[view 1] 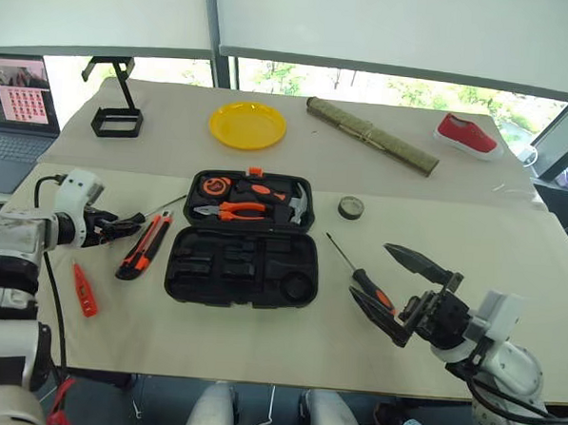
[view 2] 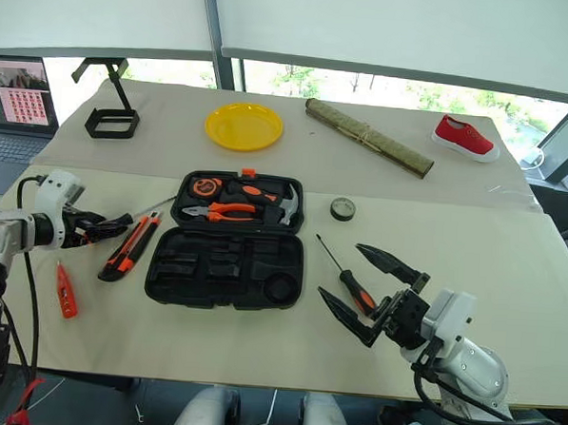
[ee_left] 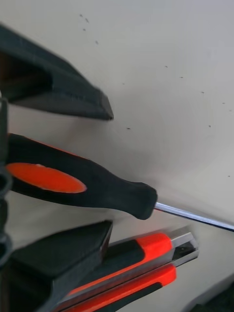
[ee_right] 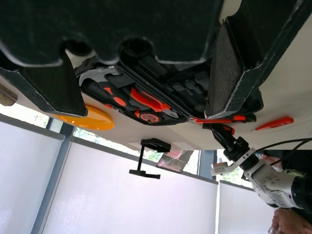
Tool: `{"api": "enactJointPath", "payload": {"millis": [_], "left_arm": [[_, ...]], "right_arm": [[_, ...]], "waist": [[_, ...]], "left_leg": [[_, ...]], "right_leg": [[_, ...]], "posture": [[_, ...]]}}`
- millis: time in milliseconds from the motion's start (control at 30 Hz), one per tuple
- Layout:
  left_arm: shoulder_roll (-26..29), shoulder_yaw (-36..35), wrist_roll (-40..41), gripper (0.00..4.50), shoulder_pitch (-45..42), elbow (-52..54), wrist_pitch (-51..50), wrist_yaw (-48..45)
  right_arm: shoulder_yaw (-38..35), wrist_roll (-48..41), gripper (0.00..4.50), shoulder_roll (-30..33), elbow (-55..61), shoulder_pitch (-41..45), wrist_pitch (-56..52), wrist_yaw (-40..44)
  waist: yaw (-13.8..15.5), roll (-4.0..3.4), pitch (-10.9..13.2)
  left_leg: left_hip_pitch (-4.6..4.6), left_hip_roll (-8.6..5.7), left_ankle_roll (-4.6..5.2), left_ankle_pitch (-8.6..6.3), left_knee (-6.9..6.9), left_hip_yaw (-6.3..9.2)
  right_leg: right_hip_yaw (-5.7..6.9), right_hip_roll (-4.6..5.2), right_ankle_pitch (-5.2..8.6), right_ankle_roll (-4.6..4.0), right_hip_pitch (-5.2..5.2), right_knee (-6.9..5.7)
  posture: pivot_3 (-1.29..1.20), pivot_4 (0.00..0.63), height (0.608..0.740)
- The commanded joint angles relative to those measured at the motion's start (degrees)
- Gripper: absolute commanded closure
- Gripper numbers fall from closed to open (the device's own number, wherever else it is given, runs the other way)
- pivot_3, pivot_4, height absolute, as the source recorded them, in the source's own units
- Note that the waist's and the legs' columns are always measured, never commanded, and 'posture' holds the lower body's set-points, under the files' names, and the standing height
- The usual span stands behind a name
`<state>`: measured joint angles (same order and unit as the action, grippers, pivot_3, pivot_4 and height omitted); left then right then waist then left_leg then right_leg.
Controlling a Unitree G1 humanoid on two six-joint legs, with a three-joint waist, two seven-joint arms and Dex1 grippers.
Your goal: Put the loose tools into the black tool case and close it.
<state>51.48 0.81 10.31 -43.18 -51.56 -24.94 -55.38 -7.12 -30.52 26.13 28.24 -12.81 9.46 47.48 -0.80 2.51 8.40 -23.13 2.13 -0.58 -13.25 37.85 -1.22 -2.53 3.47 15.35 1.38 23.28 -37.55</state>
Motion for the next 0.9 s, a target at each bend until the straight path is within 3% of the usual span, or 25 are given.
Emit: {"api": "enactJointPath", "payload": {"millis": [33, 100, 133, 300, 467, 633, 900], "left_arm": [[0.7, -2.8, -0.5, 2.79, -1.2, -3.4, 6.8, -0.1], [1.7, -5.0, 0.2, 3.51, -0.4, -4.3, 12.8, -1.4], [1.9, -6.4, 0.9, 3.63, -0.1, -4.7, 16.1, -2.5], [2.9, -11.3, 4.9, 3.63, -0.6, -0.7, 26.9, -12.2], [2.2, -4.1, 4.5, 3.63, 2.1, 18.0, 25.0, -25.0], [-0.4, 4.5, -0.9, 3.63, 4.1, 34.7, 22.0, -25.0], [-5.3, 11.9, -9.8, 3.63, 2.5, 32.4, 25.8, -20.5]], "right_arm": [[-1.1, 0.3, 0.00, 0.3, 2.5, -0.7, 0.7, -0.7], [-2.3, -0.1, 0.00, 0.4, 2.7, -1.3, 0.3, -1.6], [-2.8, -0.4, 0.00, 0.6, 2.8, -1.6, 0.2, -1.6], [-5.3, -3.2, 0.00, 4.3, 2.7, -1.4, -1.6, 0.7], [-2.8, -4.7, 0.00, 11.1, 4.4, 3.4, -9.2, 2.6], [0.7, -3.4, 0.00, 14.5, 3.9, 8.8, -18.0, 0.4], [4.0, -0.9, 0.00, 13.8, 3.4, 13.8, -22.4, -1.2]], "waist": [[0.0, 0.00, 0.0], [0.0, 0.01, 0.0], [0.0, 0.03, 0.0], [0.1, 0.09, 0.0], [0.5, 0.10, 0.1], [0.6, 0.11, 0.1], [0.1, 0.10, 0.1]], "left_leg": [[0.01, 0.01, 0.00, 0.00, 0.00, 0.01], [0.01, 0.02, 0.00, 0.00, 0.00, 0.01], [0.00, 0.02, 0.00, 0.00, 0.00, 0.02], [-0.03, 0.01, 0.00, 0.00, 0.02, 0.02], [-0.02, -0.01, 0.00, 0.00, 0.05, 0.01], [-0.02, -0.01, 0.00, 0.00, 0.06, 0.03], [-0.06, -0.01, 0.01, 0.00, 0.09, 0.10]], "right_leg": [[0.00, 0.00, 0.00, 0.00, 0.00, -0.02], [0.00, -0.01, 0.00, 0.00, 0.00, -0.02], [0.01, -0.01, 0.00, 0.00, 0.00, -0.02], [0.03, 0.03, 0.00, 0.00, 0.00, -0.01], [0.02, 0.04, 0.00, 0.00, -0.08, 0.00], [-0.01, 0.02, 0.00, 0.01, -0.08, -0.01], [-0.03, -0.06, 0.00, 0.01, -0.04, -0.02]], "posture": [[0.00, 0.150, 0.740], [0.00, 0.150, 0.740], [0.00, 0.150, 0.740], [0.00, 0.150, 0.740], [0.00, 0.150, 0.740], [0.00, 0.150, 0.740], [0.00, 0.150, 0.740]]}}
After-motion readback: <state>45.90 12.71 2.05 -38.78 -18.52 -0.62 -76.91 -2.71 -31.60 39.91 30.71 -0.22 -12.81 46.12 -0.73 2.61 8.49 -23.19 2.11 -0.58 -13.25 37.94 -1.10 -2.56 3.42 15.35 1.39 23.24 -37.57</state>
